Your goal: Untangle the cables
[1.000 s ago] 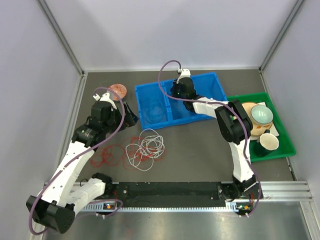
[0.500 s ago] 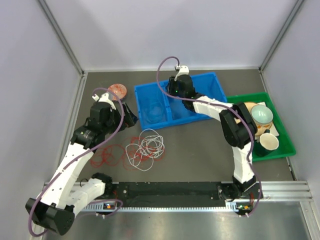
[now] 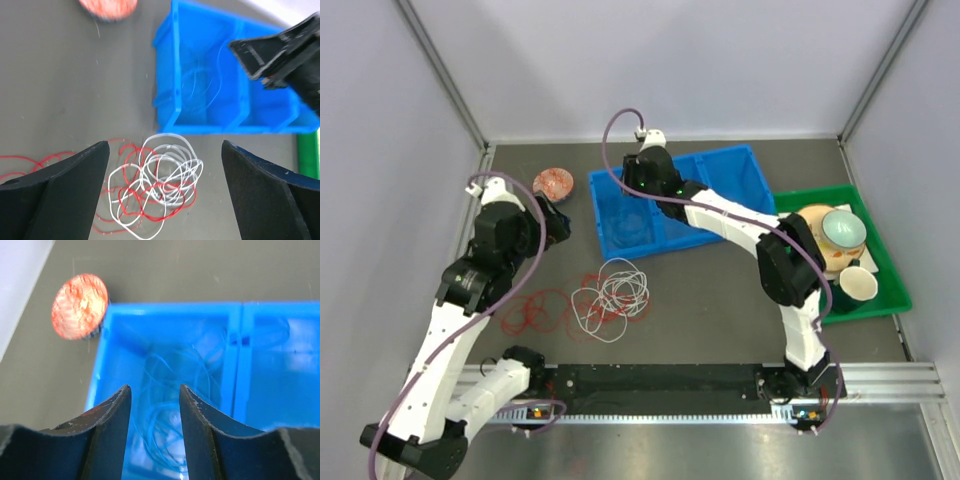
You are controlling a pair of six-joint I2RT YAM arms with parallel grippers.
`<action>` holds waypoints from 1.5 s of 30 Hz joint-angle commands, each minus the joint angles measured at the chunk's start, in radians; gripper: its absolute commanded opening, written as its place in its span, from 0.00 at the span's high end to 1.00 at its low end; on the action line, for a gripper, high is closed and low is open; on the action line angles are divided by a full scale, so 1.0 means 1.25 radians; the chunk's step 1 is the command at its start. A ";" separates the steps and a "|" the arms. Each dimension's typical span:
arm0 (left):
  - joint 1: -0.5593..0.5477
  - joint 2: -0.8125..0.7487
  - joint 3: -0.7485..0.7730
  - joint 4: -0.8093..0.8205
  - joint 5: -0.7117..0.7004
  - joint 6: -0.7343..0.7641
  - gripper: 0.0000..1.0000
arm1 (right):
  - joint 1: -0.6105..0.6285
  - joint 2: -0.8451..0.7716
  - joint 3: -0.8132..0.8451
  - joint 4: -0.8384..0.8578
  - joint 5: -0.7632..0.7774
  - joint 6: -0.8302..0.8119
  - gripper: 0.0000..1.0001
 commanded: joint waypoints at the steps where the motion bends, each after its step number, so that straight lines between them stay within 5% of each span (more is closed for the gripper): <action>1: 0.004 -0.043 0.053 -0.023 -0.066 -0.003 0.01 | 0.012 0.074 0.120 -0.071 0.079 0.009 0.56; 14: 0.004 -0.041 0.035 -0.019 -0.053 0.011 0.01 | 0.023 0.206 0.243 -0.155 0.159 -0.013 0.52; 25: 0.004 -0.040 0.033 -0.017 -0.049 0.016 0.01 | 0.034 0.266 0.298 -0.160 0.132 -0.014 0.58; 28: 0.004 -0.041 0.031 -0.019 -0.050 0.018 0.01 | 0.035 0.268 0.299 -0.160 0.119 -0.007 0.72; 29: 0.005 -0.042 0.030 -0.019 -0.050 0.019 0.01 | 0.035 0.266 0.298 -0.160 0.113 -0.004 0.88; 31: 0.004 -0.040 0.030 -0.017 -0.050 0.019 0.01 | 0.036 0.259 0.302 -0.158 0.092 0.000 1.00; 45: 0.005 -0.047 0.019 -0.001 -0.049 0.027 0.01 | 0.069 0.033 0.128 -0.052 0.005 0.038 1.00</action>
